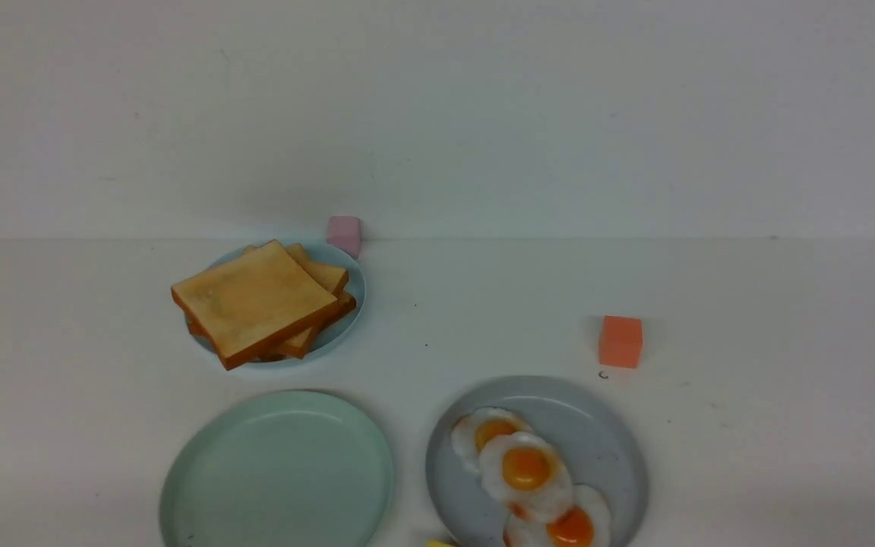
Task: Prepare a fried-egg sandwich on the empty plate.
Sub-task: Use the left arm to grab a slice of bread
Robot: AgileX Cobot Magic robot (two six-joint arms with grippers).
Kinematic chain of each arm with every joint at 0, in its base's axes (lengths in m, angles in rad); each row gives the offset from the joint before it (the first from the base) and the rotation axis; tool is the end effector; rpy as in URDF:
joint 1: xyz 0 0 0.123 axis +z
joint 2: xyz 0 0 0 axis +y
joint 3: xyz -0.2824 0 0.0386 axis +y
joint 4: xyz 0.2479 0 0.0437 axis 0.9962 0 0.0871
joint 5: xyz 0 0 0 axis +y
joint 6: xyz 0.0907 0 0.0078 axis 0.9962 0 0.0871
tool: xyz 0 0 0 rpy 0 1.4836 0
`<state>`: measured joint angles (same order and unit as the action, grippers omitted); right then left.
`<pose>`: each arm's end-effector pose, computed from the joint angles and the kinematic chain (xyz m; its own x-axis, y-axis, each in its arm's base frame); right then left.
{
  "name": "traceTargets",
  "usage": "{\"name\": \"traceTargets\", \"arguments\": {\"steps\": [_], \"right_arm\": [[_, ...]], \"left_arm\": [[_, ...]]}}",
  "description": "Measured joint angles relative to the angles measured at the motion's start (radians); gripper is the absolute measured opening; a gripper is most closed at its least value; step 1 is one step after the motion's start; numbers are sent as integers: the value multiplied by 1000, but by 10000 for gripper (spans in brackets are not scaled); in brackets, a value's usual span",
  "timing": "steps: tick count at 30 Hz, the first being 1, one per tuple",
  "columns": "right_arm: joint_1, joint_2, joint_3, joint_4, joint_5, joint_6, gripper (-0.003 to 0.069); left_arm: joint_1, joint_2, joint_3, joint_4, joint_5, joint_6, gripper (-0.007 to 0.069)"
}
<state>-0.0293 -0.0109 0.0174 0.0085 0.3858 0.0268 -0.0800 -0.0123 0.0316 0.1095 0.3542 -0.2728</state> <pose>0.0522 -0.0012 0.1731 -0.2992 0.0435 -0.9532 0.0366 0.9987 0.0340 0.0532 -0.0008 0.1714 -0.2830 -0.1470 -0.9478 -0.0044 0.9884 -0.1520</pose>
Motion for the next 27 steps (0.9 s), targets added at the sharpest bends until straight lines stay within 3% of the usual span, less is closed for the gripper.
{"name": "traceTargets", "arguments": {"steps": [14, 22, 27], "right_arm": [[0, 0, 8, -71, -57, 0, 238], [0, 0, 9, -28, -354, 0, 238], [0, 0, 9, -28, -590, 33, 238]], "left_arm": [[0, 0, 0, 17, -27, 0, 238], [0, 0, 0, -3, -366, -2, 238], [0, 0, 0, -29, -583, -99, 238]]}}
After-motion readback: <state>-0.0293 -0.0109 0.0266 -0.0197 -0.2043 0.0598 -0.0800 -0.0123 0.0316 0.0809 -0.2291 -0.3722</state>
